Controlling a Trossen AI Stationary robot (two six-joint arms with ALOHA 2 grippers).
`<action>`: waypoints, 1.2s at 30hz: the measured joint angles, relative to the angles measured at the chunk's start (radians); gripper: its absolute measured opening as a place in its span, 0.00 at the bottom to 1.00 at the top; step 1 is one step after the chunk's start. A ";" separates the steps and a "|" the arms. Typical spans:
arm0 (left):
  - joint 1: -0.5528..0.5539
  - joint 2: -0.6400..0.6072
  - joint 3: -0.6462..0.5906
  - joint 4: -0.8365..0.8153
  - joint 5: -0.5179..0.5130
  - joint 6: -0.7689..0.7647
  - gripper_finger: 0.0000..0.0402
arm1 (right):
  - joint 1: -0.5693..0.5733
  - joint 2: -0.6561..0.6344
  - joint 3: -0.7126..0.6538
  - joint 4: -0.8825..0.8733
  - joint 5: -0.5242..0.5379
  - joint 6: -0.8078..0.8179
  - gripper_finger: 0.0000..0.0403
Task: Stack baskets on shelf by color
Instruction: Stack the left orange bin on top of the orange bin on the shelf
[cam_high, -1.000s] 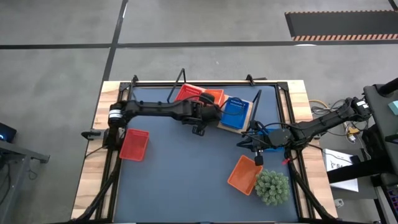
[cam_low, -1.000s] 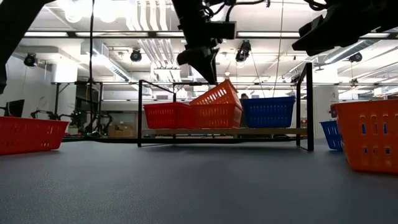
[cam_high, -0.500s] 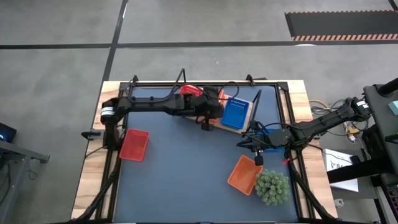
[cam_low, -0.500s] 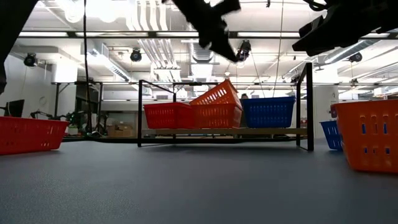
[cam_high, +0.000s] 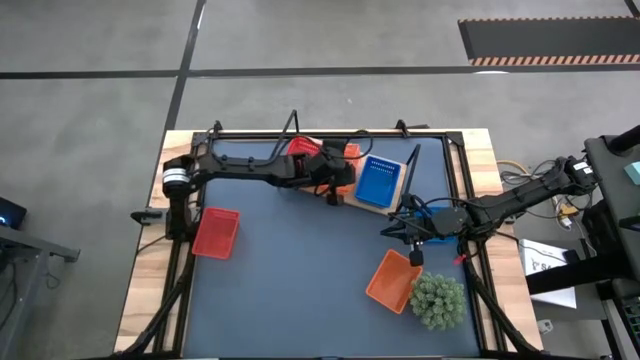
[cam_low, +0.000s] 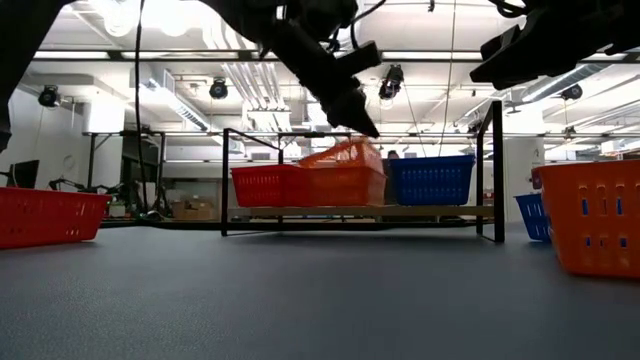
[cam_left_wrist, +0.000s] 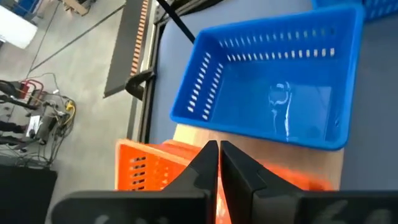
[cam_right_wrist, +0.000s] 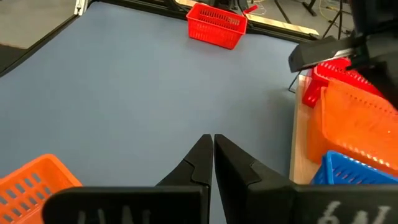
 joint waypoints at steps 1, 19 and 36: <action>0.000 0.000 -0.009 0.000 0.000 0.000 0.00 | 0.000 0.000 0.000 0.000 0.000 -0.002 0.02; -0.032 -0.083 -0.043 -0.105 0.001 -0.052 0.00 | -0.003 0.000 0.000 0.000 0.001 -0.011 0.02; -0.008 -0.010 -0.101 -0.018 0.023 -0.151 0.00 | -0.003 0.000 -0.001 0.008 0.027 -0.012 0.02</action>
